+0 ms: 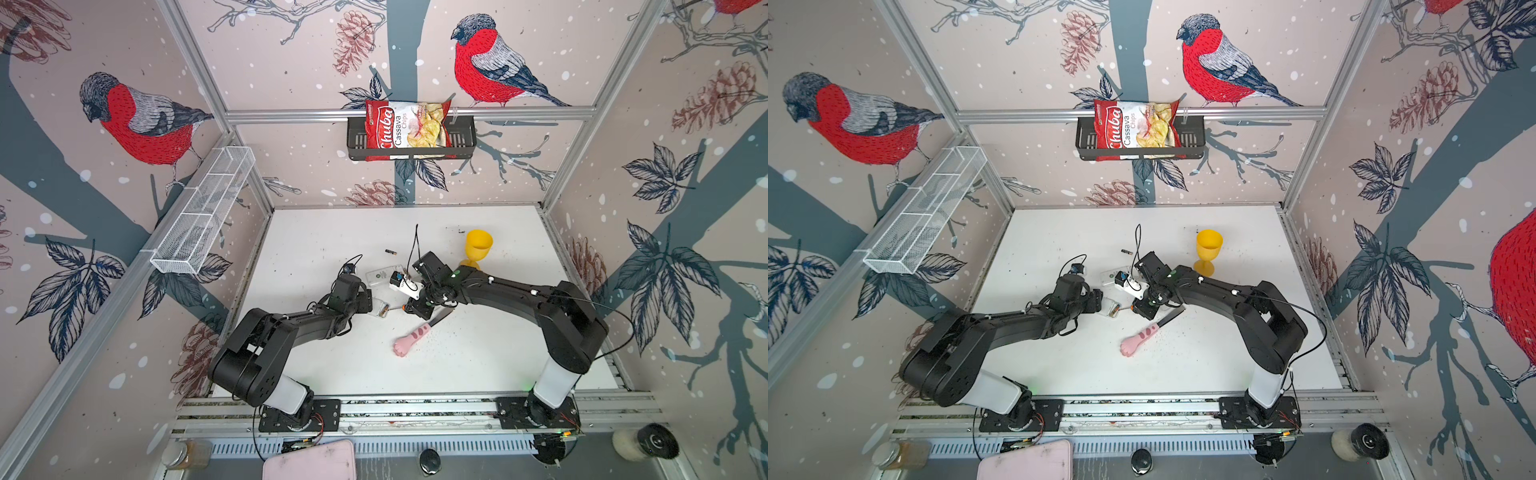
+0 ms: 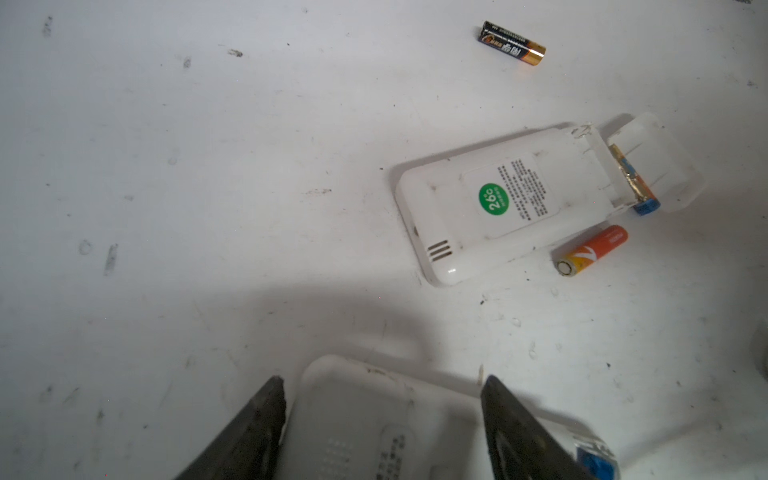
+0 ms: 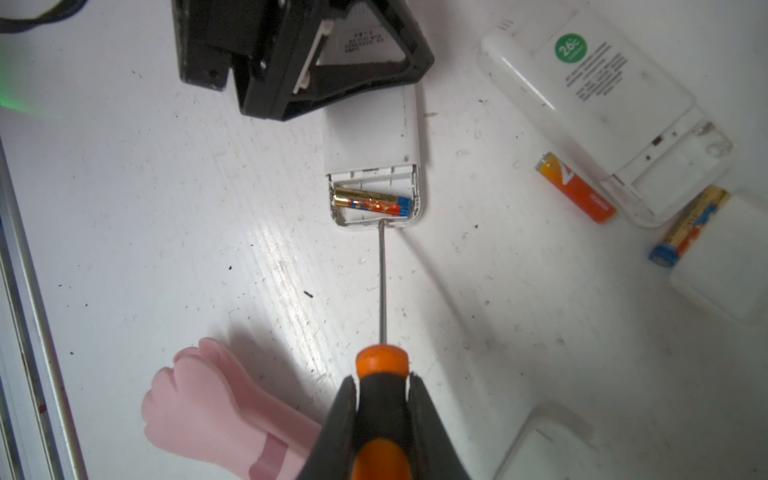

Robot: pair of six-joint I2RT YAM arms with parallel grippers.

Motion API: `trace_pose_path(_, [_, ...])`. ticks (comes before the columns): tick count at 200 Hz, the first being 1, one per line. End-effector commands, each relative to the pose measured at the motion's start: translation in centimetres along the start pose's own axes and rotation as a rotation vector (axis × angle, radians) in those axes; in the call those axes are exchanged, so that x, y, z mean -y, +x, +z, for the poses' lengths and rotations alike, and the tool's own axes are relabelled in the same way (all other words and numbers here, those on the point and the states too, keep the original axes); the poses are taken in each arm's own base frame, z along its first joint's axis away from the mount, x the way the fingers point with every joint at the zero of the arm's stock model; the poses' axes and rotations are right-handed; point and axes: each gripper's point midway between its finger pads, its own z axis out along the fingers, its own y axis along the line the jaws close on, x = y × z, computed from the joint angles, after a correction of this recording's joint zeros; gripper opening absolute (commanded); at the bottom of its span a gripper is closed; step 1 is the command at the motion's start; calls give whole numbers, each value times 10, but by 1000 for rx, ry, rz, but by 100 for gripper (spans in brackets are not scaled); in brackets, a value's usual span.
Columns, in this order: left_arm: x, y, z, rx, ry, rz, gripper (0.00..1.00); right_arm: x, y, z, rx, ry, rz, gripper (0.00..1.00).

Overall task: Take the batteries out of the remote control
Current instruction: 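Pry the remaining battery out of the compartment with the screwdriver tip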

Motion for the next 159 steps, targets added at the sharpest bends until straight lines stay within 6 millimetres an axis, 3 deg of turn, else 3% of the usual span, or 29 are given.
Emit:
trace_pose_path(1, [11,3,0,-14,65,-7,73,-8,-4,-8,10,-33,5,0])
trace_pose_path(159, [16,14,2,-50,103,-25,70,-4,3,8,-2,-46,13,0])
